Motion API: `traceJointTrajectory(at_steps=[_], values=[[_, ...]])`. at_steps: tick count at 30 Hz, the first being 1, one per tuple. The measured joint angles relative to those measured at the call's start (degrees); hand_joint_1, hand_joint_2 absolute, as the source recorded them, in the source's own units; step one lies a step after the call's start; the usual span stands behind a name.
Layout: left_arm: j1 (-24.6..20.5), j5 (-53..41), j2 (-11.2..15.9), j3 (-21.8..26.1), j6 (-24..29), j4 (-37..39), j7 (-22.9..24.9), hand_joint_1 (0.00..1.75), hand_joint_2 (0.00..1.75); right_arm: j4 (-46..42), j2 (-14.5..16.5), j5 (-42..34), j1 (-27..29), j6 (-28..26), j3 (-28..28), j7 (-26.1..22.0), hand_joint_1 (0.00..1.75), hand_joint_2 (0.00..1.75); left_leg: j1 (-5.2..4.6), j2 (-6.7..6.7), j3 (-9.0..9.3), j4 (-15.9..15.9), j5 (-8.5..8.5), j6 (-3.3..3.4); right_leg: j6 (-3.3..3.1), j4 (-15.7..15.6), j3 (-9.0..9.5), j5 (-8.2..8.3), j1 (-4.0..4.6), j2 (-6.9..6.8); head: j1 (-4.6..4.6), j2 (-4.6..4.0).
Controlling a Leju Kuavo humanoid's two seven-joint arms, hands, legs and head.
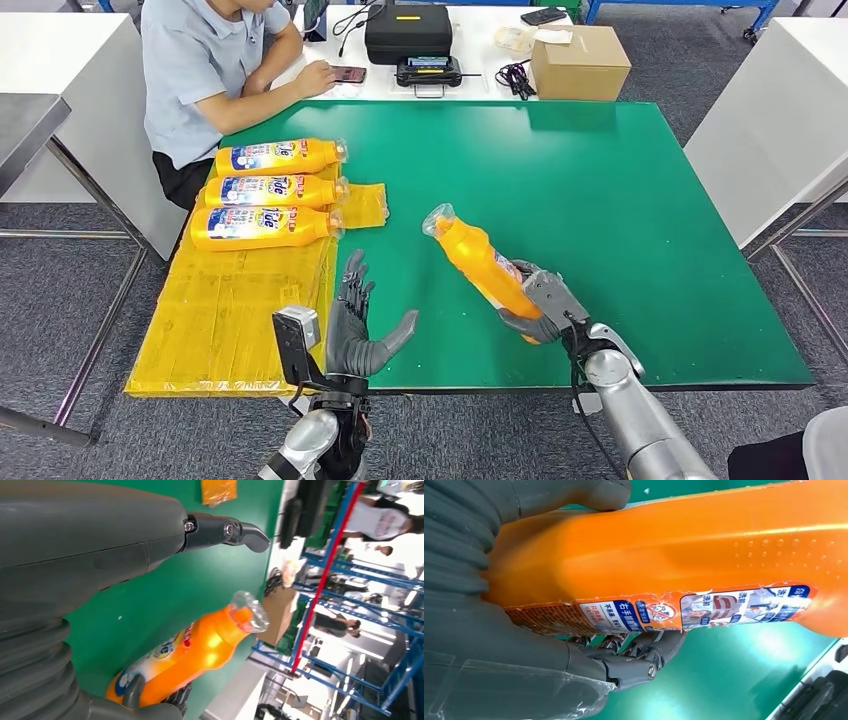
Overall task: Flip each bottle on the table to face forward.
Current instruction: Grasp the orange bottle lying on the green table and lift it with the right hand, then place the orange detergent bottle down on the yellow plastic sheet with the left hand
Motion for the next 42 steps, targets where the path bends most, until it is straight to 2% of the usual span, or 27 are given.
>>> traceJointTrajectory(at_steps=[2, 6, 9, 20, 25, 31, 35, 37, 40, 42], values=[[-0.1, 1.9, 0.0, -0.1, -1.8, 0.5, 1.6, 0.0, 1.75, -0.6, 0.4, -0.6, 0.3, 0.4, 0.0, -0.5, 1.75, 1.75, 0.0, -0.02, -0.1, 0.0, 0.0, 0.0, 0.0, 0.0, -0.08, 0.0, 0.0, 0.0, -0.01, 0.0], [-0.6, 6.0, 0.6, -1.3, -10.4, 2.1, 6.3, 0.0, 1.75, -2.3, 1.6, -2.8, 0.6, 2.4, 0.1, -1.4, 1.75, 1.75, 0.0, -0.03, -0.33, 0.0, 0.01, 0.0, 0.01, 0.0, -0.29, 0.0, 0.0, -0.01, -0.02, 0.0], [-0.8, 8.2, 0.8, -1.9, -14.7, 4.1, 8.3, 0.0, 1.75, -3.2, 2.5, -3.7, 0.3, 3.4, 0.4, -1.7, 1.75, 1.75, 0.01, -0.06, -0.38, 0.0, 0.01, 0.0, 0.01, 0.1, -0.35, 0.0, 0.01, -0.02, -0.01, 0.0], [-3.6, 14.4, 0.7, -1.4, -20.9, 13.2, 11.0, 0.0, 1.75, -4.2, 4.2, -5.2, -1.1, 4.8, 2.5, -2.5, 1.75, 1.75, 0.01, -0.19, -0.51, 0.0, 0.02, 0.01, 0.02, 0.1, -0.42, -0.01, 0.0, -0.14, 0.0, 0.0], [-5.2, 14.5, 0.3, -0.1, -19.8, 16.0, 6.4, 0.0, 1.75, -4.4, 4.3, -5.6, -1.7, 5.4, 3.6, -2.5, 1.75, 1.75, 0.01, -0.19, -0.51, 0.0, 0.03, 0.01, 0.02, 0.1, -0.42, -0.01, 0.0, -0.15, 0.0, 0.0], [-5.4, 14.1, 0.1, 0.5, -18.8, 16.2, 4.9, 0.0, 1.75, -4.5, 4.3, -5.7, -1.7, 5.5, 3.8, -2.4, 1.75, 1.75, 0.01, -0.2, -0.51, 0.0, 0.03, 0.01, 0.02, 0.1, -0.42, -0.01, 0.01, -0.15, -0.01, 0.0], [-5.9, 9.6, -0.9, 4.1, -10.9, 16.0, -3.3, 0.0, 1.75, -5.2, 4.5, -5.8, -1.7, 5.6, 5.9, -2.5, 1.75, 1.75, 0.02, -0.22, -0.55, 0.0, 0.03, 0.01, 0.02, 0.1, -0.44, -0.01, 0.01, -0.18, 0.0, 0.0], [-5.9, 7.6, -1.2, 5.5, -8.4, 15.3, -5.6, 0.0, 1.75, -5.5, 4.6, -5.9, -1.9, 5.7, 6.8, -2.5, 1.75, 1.75, 0.03, -0.24, -0.56, 0.0, 0.03, 0.01, 0.02, 0.1, -0.45, -0.01, 0.01, -0.2, 0.0, 0.0], [-5.8, 7.1, -1.5, 6.8, -8.7, 14.5, -4.9, 0.0, 1.75, -5.5, 4.8, -5.9, -2.3, 5.8, 7.9, -2.5, 1.75, 1.75, 0.02, -0.25, -0.57, 0.0, 0.04, 0.02, 0.02, 0.1, -0.45, -0.01, 0.0, -0.21, 0.0, 0.0], [-5.7, 9.4, -1.7, 7.4, -11.5, 14.2, -2.0, 0.0, 1.75, -5.5, 5.0, -6.1, -2.7, 6.0, 8.4, -2.5, 1.75, 1.75, 0.02, -0.26, -0.58, 0.0, 0.05, 0.03, 0.02, 0.1, -0.45, -0.01, 0.0, -0.22, 0.0, 0.0]])
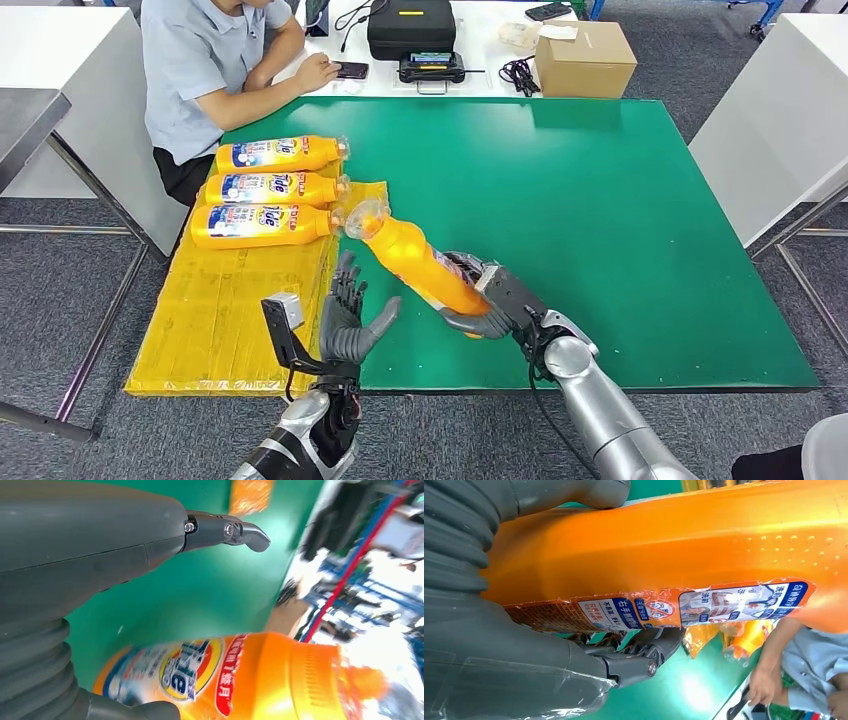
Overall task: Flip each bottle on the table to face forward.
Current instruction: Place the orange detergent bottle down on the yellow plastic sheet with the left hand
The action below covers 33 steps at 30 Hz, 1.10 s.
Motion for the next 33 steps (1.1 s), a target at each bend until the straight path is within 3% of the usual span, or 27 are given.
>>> traceJointTrajectory(at_steps=[5, 13, 19, 25, 33], values=[[0.5, 6.3, 0.0, 0.7, -8.9, -0.5, 7.5, 0.0, 1.75, 0.1, 0.8, -0.4, -1.3, 1.0, 1.5, 0.0, 1.75, 1.75, 0.0, 0.01, 0.0, 0.0, 0.0, 0.0, 0.0, 0.0, -0.02, 0.0, 0.0, 0.0, 0.0, 0.0], [0.8, 8.7, 0.0, 0.7, -12.6, -0.5, 9.8, 0.0, 1.75, 0.1, 2.1, -0.6, -2.1, 1.4, 3.7, 0.0, 1.75, 1.75, 0.01, 0.0, -0.03, 0.0, 0.0, 0.0, 0.0, 0.0, -0.05, 0.0, 0.0, 0.0, -0.01, 0.0], [0.5, 6.4, 0.0, 0.8, -9.2, -0.7, 5.9, 0.0, 1.75, 0.2, 2.8, -0.7, -2.2, 1.6, 5.0, 0.0, 1.75, 1.75, 0.01, 0.0, -0.03, 0.0, 0.0, 0.0, 0.0, 0.0, -0.06, 0.0, 0.0, 0.0, 0.0, 0.0], [0.4, 5.6, 0.0, 0.8, -8.3, -0.8, 5.0, 0.0, 1.75, 0.4, 3.0, -0.7, -2.2, 1.6, 5.6, 0.0, 1.75, 1.75, 0.01, 0.0, -0.04, 0.0, 0.01, 0.0, 0.0, 0.0, -0.06, 0.0, 0.0, 0.0, 0.0, 0.0], [0.0, 1.3, -0.1, 1.3, 0.2, -1.9, -0.3, 0.0, 1.75, 0.9, 3.1, -0.6, -2.2, 0.3, 6.2, 0.1, 1.75, 1.75, 0.01, 0.0, -0.04, 0.0, 0.01, 0.0, 0.0, 0.0, -0.07, 0.0, 0.0, 0.0, -0.01, 0.0]])
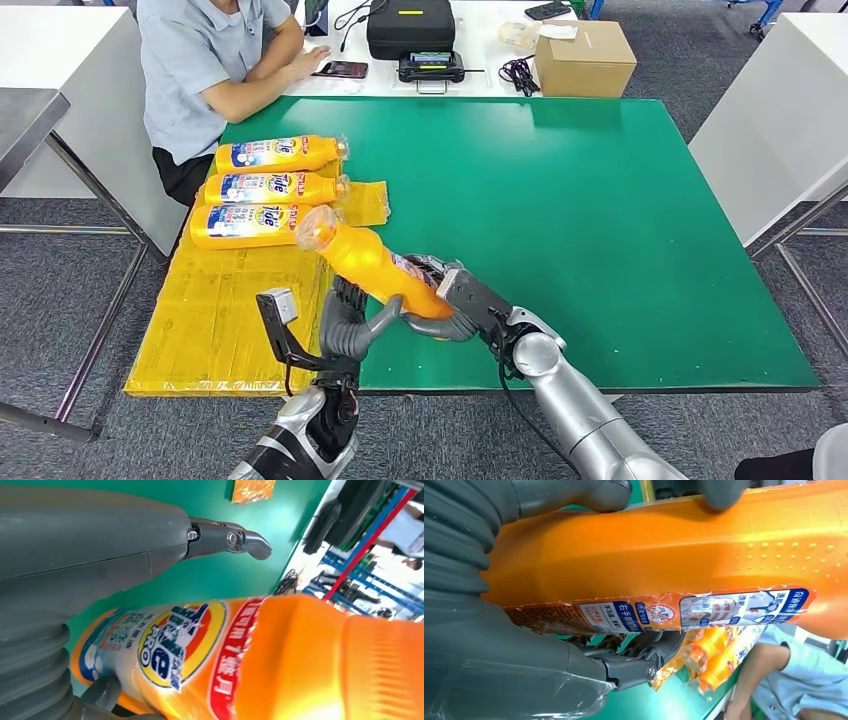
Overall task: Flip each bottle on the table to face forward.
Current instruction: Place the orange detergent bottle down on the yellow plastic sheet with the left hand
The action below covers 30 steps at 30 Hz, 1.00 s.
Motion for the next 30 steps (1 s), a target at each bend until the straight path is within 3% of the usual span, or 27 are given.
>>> traceJointTrajectory(at_steps=[17, 30], values=[[0.1, 3.6, 0.0, 1.7, -5.6, -0.5, 5.4, 0.0, 1.75, 1.6, 0.0, 0.8, -0.2, -0.1, 0.1, -0.2, 1.75, 1.75, 0.0, 0.0, -0.03, 0.0, 0.0, 0.0, 0.0, 0.0, -0.02, 0.0, 0.0, 0.0, 0.0, 0.0], [0.1, 3.9, 0.0, 1.8, -6.2, -0.5, 5.8, 0.0, 1.75, 2.0, 0.0, 1.1, -0.2, -0.1, 0.3, -0.2, 1.75, 1.75, 0.0, 0.0, -0.03, 0.0, 0.0, 0.0, 0.0, 0.0, -0.03, 0.0, 0.0, 0.0, 0.0, 0.0]])
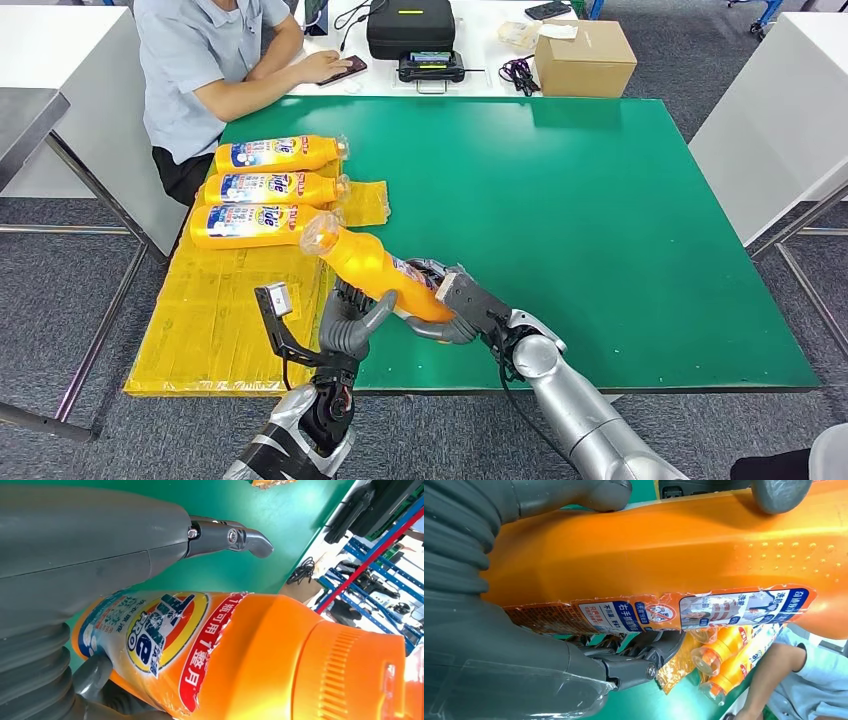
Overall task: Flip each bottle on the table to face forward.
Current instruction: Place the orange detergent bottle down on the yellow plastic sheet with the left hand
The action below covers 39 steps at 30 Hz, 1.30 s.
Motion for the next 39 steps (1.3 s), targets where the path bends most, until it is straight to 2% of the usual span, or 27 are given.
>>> traceJointTrajectory(at_steps=[11, 15, 20, 21, 22, 25, 26, 39], values=[[0.0, 0.1, 0.0, 0.0, -1.5, -0.2, -0.1, 0.02, 1.75, 0.6, 0.0, 0.6, 0.0, 0.8, 1.3, -0.1, 1.75, 1.75, 0.0, 0.0, 0.0, 0.0, 0.0, 0.0, 0.0, 0.0, 0.0, 0.0, 0.0, 0.0, 0.0, 0.0], [-0.1, 0.0, 0.0, 0.1, -1.7, -0.6, -0.6, 1.75, 1.75, 1.3, 0.3, 0.5, 0.1, 1.0, 1.9, -0.4, 1.75, 1.75, 0.0, 0.0, -0.01, 0.0, 0.0, 0.0, 0.0, 0.0, -0.01, 0.0, 0.0, 0.0, 0.01, 0.0], [0.1, -0.4, 0.0, 0.4, -1.7, -1.1, -2.0, 1.75, 1.75, 2.0, 0.8, 0.2, 0.1, 1.1, 2.5, -0.5, 1.75, 1.75, 0.01, 0.01, -0.01, 0.0, 0.0, 0.0, 0.0, 0.0, -0.01, 0.0, 0.0, 0.0, 0.0, 0.0], [0.2, -0.6, 0.0, 0.6, -1.7, -1.3, -2.2, 1.75, 1.75, 2.2, 0.9, 0.2, 0.0, 1.2, 2.6, -0.5, 1.7, 1.75, 0.01, 0.01, -0.01, 0.0, 0.0, 0.0, 0.0, 0.0, -0.01, 0.0, 0.0, 0.0, 0.01, 0.0], [0.3, -0.7, 0.0, 0.7, -1.7, -1.5, -2.3, 1.75, 1.75, 2.4, 1.0, 0.1, 0.0, 1.3, 2.6, -0.4, 1.49, 1.75, 0.01, 0.01, -0.01, 0.0, 0.0, 0.0, 0.0, 0.0, -0.02, 0.0, 0.0, 0.0, 0.01, 0.0], [0.6, -0.8, 0.0, 1.2, -1.9, -1.8, -2.4, 1.75, 1.75, 3.1, 1.2, -0.2, -0.3, 2.0, 2.9, 0.0, 0.24, 1.75, 0.01, 0.01, -0.01, 0.0, 0.0, 0.0, 0.0, 0.0, -0.03, 0.0, 0.0, 0.0, 0.01, 0.0], [0.6, -0.9, 0.0, 1.3, -1.9, -1.9, -2.4, 1.75, 1.75, 3.4, 1.2, -0.2, -0.4, 2.0, 3.0, 0.1, 0.02, 1.75, 0.01, 0.01, -0.01, 0.0, 0.01, -0.01, 0.0, 0.0, -0.03, 0.0, 0.0, 0.0, 0.0, 0.0], [2.0, -4.3, 0.1, 1.7, -3.2, -6.2, -3.6, 1.75, 1.75, 5.5, 1.3, 0.3, -0.4, -0.4, 3.3, 0.0, 0.0, 1.75, 0.01, 0.01, -0.03, 0.0, 0.01, -0.01, 0.0, 0.0, -0.04, 0.0, 0.0, 0.0, 0.0, 0.0]])
